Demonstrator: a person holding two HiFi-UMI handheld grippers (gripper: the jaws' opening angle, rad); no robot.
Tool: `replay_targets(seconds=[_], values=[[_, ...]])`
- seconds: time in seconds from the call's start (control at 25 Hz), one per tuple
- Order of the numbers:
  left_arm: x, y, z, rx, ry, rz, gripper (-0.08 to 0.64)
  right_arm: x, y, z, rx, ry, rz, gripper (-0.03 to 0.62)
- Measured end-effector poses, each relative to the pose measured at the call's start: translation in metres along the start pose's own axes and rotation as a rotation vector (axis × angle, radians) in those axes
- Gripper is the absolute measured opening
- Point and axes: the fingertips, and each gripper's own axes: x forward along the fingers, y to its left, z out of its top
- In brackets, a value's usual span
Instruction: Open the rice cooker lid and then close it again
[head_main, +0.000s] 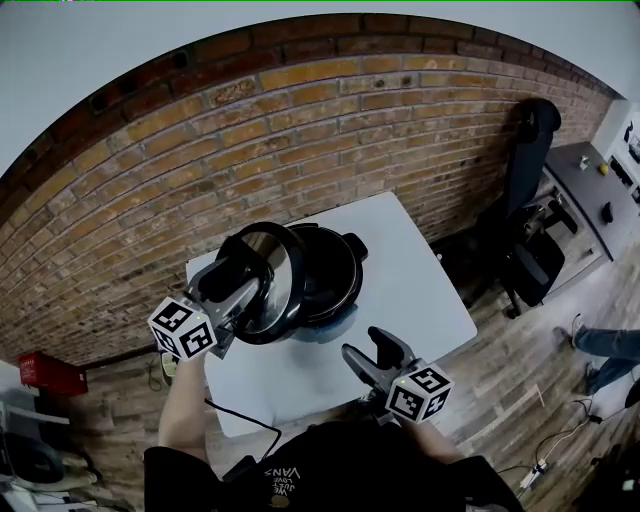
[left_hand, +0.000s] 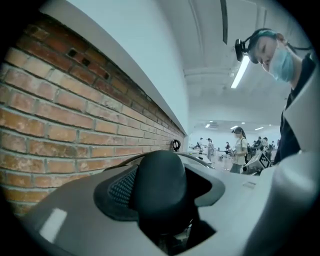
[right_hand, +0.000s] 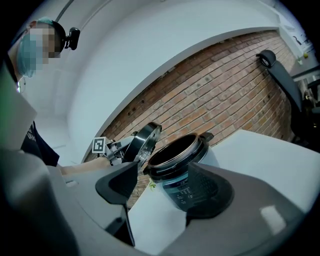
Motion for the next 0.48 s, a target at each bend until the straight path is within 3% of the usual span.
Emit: replay_targets(seconds=[0.28,0.48], values=[[0.066,-0.022,-0.005,0.195,0.210,-0.163,0.278,0.009,-0.025,0.015,0.017,-0.009,0.000,0.307],[0.099,-0.038,-0.018,0.263,0.310,-0.264,0.278,0.010,-0.042,0.023,0.024,-0.022,-0.012,0.307]])
